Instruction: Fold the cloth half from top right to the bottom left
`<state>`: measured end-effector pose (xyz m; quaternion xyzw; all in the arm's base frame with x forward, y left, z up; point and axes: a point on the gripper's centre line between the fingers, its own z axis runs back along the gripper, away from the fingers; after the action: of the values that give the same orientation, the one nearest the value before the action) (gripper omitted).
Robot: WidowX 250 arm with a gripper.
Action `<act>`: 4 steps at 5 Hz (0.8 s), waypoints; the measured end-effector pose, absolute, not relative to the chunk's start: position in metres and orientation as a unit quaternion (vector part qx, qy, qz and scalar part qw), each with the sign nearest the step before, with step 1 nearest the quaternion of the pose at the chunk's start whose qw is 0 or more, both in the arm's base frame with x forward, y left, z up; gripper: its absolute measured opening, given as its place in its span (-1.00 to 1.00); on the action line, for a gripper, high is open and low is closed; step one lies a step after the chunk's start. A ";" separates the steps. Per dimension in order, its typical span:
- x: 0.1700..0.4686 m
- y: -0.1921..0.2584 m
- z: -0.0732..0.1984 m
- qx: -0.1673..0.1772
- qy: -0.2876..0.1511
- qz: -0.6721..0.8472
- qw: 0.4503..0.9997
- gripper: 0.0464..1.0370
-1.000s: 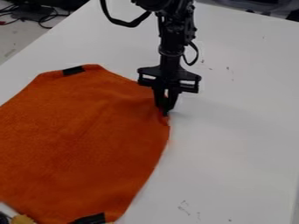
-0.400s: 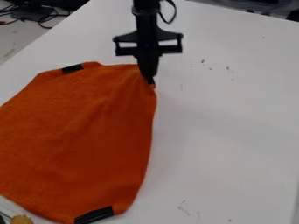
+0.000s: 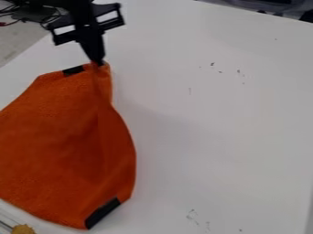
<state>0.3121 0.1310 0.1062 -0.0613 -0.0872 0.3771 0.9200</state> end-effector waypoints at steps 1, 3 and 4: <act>0.286 0.171 0.076 -0.073 -0.049 0.424 0.902 -0.97; 0.240 0.205 0.024 -0.086 0.012 0.477 0.874 -0.97; 0.227 0.213 0.013 -0.082 0.013 0.484 0.871 -0.92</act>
<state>0.2268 0.2126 0.0129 -0.0825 0.0134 0.4838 0.8712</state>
